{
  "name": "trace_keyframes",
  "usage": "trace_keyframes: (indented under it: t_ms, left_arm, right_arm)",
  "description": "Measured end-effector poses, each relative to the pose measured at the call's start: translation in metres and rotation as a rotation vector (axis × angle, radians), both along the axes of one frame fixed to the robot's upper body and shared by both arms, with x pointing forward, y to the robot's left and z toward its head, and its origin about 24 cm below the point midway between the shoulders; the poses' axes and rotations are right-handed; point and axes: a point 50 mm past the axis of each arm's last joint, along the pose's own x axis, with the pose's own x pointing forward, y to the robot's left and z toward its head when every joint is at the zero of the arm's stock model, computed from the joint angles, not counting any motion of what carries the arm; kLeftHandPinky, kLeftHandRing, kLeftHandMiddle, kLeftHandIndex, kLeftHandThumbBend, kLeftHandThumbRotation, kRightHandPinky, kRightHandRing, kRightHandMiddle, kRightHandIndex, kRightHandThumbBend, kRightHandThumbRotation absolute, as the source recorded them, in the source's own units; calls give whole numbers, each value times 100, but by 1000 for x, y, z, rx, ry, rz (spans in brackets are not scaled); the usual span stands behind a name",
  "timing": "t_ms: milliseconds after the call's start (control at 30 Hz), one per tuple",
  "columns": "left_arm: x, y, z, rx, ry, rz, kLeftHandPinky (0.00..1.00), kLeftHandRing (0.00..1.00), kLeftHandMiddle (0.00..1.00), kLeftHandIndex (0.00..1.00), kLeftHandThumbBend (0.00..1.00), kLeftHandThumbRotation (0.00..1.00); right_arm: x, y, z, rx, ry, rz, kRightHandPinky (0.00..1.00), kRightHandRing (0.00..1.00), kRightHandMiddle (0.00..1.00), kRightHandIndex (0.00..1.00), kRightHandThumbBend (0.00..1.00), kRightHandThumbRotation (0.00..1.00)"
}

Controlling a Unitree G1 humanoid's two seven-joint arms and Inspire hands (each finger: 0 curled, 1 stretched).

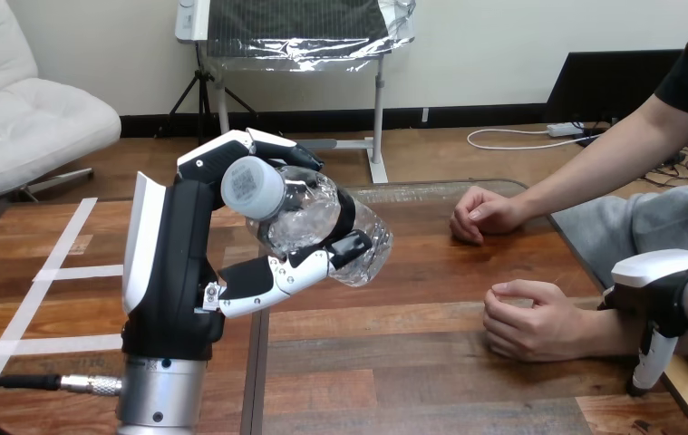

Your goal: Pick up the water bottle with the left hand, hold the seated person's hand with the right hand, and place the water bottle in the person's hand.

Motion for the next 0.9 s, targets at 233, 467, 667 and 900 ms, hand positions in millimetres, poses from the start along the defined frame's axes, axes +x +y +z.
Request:
trace_keyframes:
  t_ms: [233, 467, 667, 900]
  left_arm:
    - [0, 0, 0, 0, 2, 2, 34, 39, 45, 48, 64, 0]
    - [-1, 1, -1, 0, 6, 3, 34, 39, 44, 48, 64, 0]
    - [-2, 1, -2, 0, 12, 4, 34, 39, 45, 48, 64, 0]
    - [-3, 2, -4, 1, 19, 9, 35, 39, 45, 48, 64, 0]
  right_arm:
    - [2, 0, -1, -6, 4, 6, 71, 79, 84, 85, 65, 20]
    - [4, -1, -1, 12, -4, -9, 67, 77, 83, 83, 62, 14]
    - [5, -2, -1, 39, -4, -20, 60, 70, 76, 79, 62, 8]
    - [6, -3, -2, 69, -20, -25, 53, 62, 70, 74, 61, 2]
